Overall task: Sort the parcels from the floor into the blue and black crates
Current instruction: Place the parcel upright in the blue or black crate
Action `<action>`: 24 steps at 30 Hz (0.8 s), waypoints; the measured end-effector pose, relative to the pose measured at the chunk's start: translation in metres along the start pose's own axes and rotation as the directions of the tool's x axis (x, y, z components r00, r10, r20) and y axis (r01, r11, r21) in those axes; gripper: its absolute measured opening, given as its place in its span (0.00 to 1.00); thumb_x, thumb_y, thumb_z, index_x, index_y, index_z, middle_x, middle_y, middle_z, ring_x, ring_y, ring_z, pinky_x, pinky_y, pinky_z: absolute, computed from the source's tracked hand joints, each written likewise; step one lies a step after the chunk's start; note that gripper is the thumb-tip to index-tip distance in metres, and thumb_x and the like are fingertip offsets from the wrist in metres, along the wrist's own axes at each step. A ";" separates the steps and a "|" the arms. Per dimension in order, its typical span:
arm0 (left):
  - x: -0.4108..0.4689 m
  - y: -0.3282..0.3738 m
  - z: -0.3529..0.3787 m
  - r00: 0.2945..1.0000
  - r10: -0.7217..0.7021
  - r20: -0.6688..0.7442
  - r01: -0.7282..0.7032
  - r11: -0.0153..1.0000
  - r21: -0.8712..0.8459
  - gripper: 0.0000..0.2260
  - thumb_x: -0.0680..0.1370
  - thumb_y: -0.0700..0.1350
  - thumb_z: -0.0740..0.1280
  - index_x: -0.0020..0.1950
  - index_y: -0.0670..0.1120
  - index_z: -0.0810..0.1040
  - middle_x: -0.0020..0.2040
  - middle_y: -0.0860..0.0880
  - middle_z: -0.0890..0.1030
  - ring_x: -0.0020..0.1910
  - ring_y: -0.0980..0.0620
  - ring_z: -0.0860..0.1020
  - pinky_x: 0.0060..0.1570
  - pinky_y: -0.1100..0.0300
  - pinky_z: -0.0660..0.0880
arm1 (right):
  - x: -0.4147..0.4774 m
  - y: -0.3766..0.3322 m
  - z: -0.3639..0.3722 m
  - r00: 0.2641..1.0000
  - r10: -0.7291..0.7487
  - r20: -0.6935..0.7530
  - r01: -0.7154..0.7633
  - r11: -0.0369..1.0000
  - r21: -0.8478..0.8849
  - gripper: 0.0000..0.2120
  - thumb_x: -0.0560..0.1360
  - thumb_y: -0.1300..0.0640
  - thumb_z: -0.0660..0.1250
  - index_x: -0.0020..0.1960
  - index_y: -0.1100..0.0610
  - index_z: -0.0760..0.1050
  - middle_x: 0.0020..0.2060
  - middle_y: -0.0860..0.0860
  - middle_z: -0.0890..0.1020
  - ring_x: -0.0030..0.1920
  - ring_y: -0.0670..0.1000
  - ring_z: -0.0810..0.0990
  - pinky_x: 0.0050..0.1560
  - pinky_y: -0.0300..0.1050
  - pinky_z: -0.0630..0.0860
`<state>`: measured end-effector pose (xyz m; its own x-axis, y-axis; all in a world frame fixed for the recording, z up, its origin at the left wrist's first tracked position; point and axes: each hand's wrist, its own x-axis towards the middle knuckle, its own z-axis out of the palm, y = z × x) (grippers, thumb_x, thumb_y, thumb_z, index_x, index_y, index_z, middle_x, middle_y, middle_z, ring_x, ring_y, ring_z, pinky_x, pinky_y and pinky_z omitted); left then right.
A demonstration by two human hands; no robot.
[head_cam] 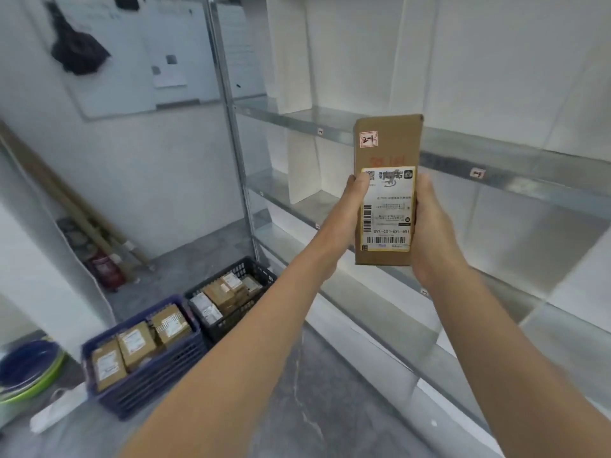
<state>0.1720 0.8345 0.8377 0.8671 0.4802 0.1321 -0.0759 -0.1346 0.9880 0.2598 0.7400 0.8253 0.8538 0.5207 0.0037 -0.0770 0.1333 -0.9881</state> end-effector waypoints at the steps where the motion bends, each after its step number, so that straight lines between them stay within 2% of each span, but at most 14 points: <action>1: 0.003 -0.006 -0.017 1.000 0.001 -0.016 -0.001 1.000 0.007 0.22 0.84 0.66 0.46 0.68 0.61 0.72 0.56 0.63 0.81 0.46 0.77 0.77 0.55 0.61 0.70 | 0.008 0.008 0.017 1.000 0.019 0.017 -0.019 1.000 0.003 0.27 0.85 0.32 0.49 0.61 0.43 0.84 0.53 0.47 0.89 0.55 0.53 0.88 0.61 0.60 0.81; 4: 0.011 -0.024 -0.063 0.997 -0.040 -0.073 0.038 0.999 -0.025 0.21 0.85 0.65 0.46 0.66 0.62 0.73 0.53 0.66 0.80 0.45 0.79 0.76 0.60 0.58 0.68 | 0.028 0.030 0.062 0.996 0.075 0.056 -0.076 0.997 0.016 0.27 0.85 0.33 0.50 0.61 0.44 0.84 0.54 0.48 0.89 0.57 0.55 0.87 0.65 0.64 0.79; 7: 0.019 -0.043 -0.104 0.989 -0.084 -0.124 0.079 0.996 -0.049 0.23 0.85 0.66 0.46 0.71 0.60 0.73 0.57 0.65 0.81 0.48 0.78 0.77 0.59 0.59 0.69 | 0.048 0.049 0.102 0.989 0.108 0.102 -0.107 0.994 -0.009 0.27 0.85 0.32 0.50 0.61 0.43 0.84 0.54 0.48 0.88 0.58 0.55 0.87 0.65 0.65 0.79; 11: 0.028 -0.068 -0.150 0.966 -0.168 -0.197 0.153 0.984 -0.091 0.19 0.85 0.64 0.46 0.58 0.66 0.76 0.45 0.70 0.83 0.45 0.77 0.78 0.59 0.59 0.71 | 0.079 0.078 0.151 0.963 0.169 0.208 -0.163 0.986 -0.042 0.29 0.84 0.30 0.48 0.65 0.43 0.82 0.58 0.50 0.87 0.59 0.56 0.86 0.65 0.64 0.79; 13: 0.037 -0.081 -0.170 0.954 -0.188 -0.235 0.170 0.981 -0.095 0.18 0.85 0.64 0.46 0.57 0.67 0.76 0.45 0.70 0.83 0.46 0.75 0.79 0.63 0.55 0.72 | 0.095 0.092 0.171 0.947 0.193 0.255 -0.185 0.981 -0.052 0.29 0.85 0.31 0.47 0.67 0.44 0.81 0.58 0.49 0.87 0.58 0.54 0.87 0.64 0.63 0.80; 16: 0.059 -0.102 -0.199 0.930 -0.221 -0.292 0.198 0.974 -0.106 0.19 0.84 0.66 0.47 0.56 0.69 0.77 0.48 0.68 0.84 0.49 0.71 0.80 0.71 0.48 0.70 | 0.126 0.114 0.198 0.924 0.224 0.311 -0.211 0.975 -0.074 0.30 0.84 0.31 0.47 0.66 0.43 0.82 0.57 0.48 0.88 0.58 0.53 0.87 0.64 0.62 0.80; 21: 0.116 -0.145 -0.239 0.882 -0.291 -0.370 0.261 0.956 -0.131 0.27 0.81 0.71 0.48 0.72 0.62 0.73 0.67 0.56 0.79 0.68 0.55 0.75 0.74 0.40 0.66 | 0.196 0.148 0.237 0.898 0.255 0.359 -0.235 0.967 -0.099 0.28 0.85 0.33 0.48 0.67 0.43 0.81 0.56 0.46 0.88 0.55 0.48 0.88 0.61 0.56 0.81; 24: 0.156 -0.168 -0.257 0.839 -0.342 -0.423 0.287 0.939 -0.188 0.26 0.81 0.70 0.49 0.71 0.63 0.75 0.66 0.56 0.80 0.67 0.54 0.76 0.74 0.41 0.66 | 0.245 0.165 0.256 0.869 0.282 0.407 -0.259 0.959 -0.113 0.28 0.84 0.31 0.49 0.67 0.42 0.81 0.58 0.46 0.87 0.59 0.50 0.86 0.66 0.60 0.79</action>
<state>0.1939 1.1546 0.7134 0.5459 0.8154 -0.1927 0.0851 0.1748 0.9809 0.3238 1.1056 0.7023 0.5105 0.8331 -0.2128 -0.2365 -0.1020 -0.9663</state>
